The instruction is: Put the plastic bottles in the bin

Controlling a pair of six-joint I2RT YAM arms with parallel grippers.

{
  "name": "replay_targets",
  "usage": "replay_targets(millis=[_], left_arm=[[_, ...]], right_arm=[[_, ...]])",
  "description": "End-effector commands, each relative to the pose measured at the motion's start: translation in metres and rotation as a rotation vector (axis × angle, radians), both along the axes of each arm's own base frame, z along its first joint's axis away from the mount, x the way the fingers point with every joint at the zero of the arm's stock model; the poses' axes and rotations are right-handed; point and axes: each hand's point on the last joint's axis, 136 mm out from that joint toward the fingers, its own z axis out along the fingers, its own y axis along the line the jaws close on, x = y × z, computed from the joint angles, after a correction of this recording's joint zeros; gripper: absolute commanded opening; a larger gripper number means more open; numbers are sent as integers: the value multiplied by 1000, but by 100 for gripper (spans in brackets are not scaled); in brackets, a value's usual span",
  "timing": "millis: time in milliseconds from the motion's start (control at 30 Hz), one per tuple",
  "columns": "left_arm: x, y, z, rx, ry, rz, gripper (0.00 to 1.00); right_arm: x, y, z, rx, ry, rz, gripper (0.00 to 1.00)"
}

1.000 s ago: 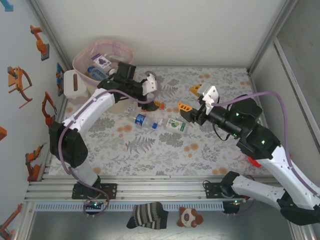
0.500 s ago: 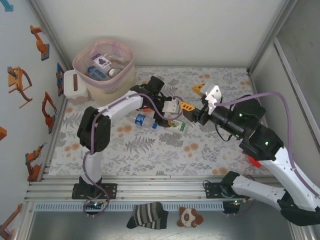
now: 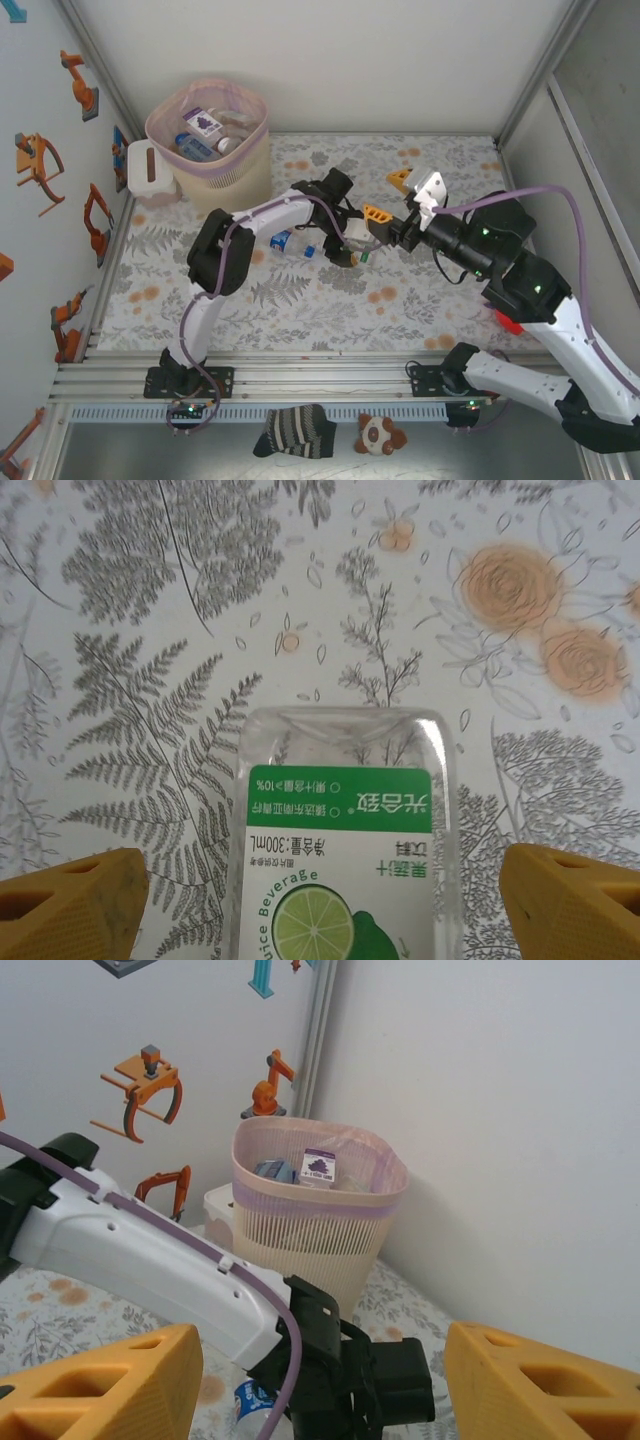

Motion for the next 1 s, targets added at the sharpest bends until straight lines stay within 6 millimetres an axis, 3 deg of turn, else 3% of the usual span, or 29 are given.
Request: replay_targets(millis=[0,200,333,533,700,967], left_arm=[[3,6,-14,73,10,15,89],[8,13,-27,131,-8,35,80],[10,11,-18,111,-23,44,70],[14,7,1,60,-58,64,67],[19,2,34,-39,-59,119,64],[29,-4,115,-308,-51,243,63]], right_arm=[[-6,-12,16,31,-34,-24,64],[-7,-13,18,34,-37,-23,64],[-7,-12,19,34,-40,-19,64],[-7,-11,20,38,-41,-15,64],[-8,-12,21,40,-40,-17,64],[-8,-12,19,46,-40,-17,64]])
